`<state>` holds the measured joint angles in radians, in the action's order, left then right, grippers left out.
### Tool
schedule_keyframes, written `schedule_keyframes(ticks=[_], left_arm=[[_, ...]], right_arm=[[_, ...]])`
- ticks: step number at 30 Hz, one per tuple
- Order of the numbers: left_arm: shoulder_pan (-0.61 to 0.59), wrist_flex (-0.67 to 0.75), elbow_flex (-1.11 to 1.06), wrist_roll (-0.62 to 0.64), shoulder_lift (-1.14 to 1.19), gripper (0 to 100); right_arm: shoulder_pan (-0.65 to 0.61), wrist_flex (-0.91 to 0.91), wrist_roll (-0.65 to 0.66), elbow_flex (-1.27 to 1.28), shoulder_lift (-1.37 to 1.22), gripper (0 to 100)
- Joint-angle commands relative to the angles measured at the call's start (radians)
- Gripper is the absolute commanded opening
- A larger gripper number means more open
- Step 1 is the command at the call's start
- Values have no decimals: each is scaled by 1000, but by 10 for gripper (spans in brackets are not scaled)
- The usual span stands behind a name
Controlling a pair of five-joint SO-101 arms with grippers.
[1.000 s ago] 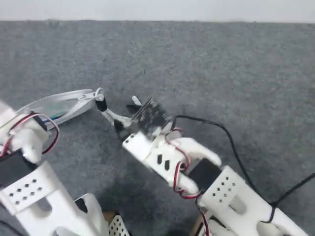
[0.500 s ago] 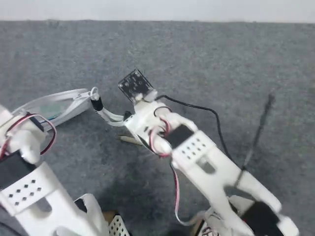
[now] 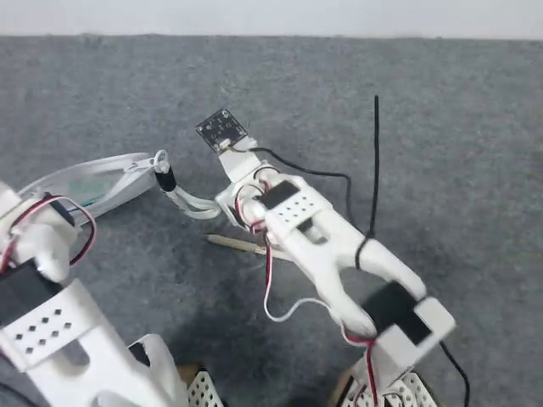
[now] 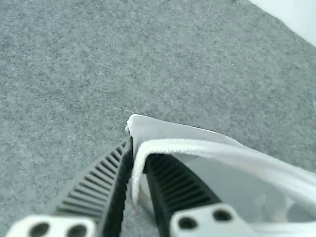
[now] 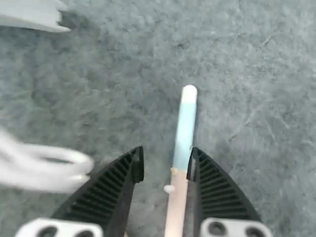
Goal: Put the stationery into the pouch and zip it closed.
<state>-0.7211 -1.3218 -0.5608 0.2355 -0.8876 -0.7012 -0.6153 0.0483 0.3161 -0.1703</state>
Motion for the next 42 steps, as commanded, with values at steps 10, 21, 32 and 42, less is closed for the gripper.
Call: schedule_keyframes(ticks=[10, 21, 32, 42], left_arm=[[-3, 32, 13, 12, 3, 9], [-2, 32, 13, 12, 3, 9], [-2, 38, 13, 12, 3, 9], [6, 54, 19, 17, 3, 9]], right_arm=[[33, -211, -5, -410, -298, 135], [74, -269, 121, -491, -406, 35], [105, -352, 132, -491, -363, 6], [107, -446, 129, -488, -236, 6]])
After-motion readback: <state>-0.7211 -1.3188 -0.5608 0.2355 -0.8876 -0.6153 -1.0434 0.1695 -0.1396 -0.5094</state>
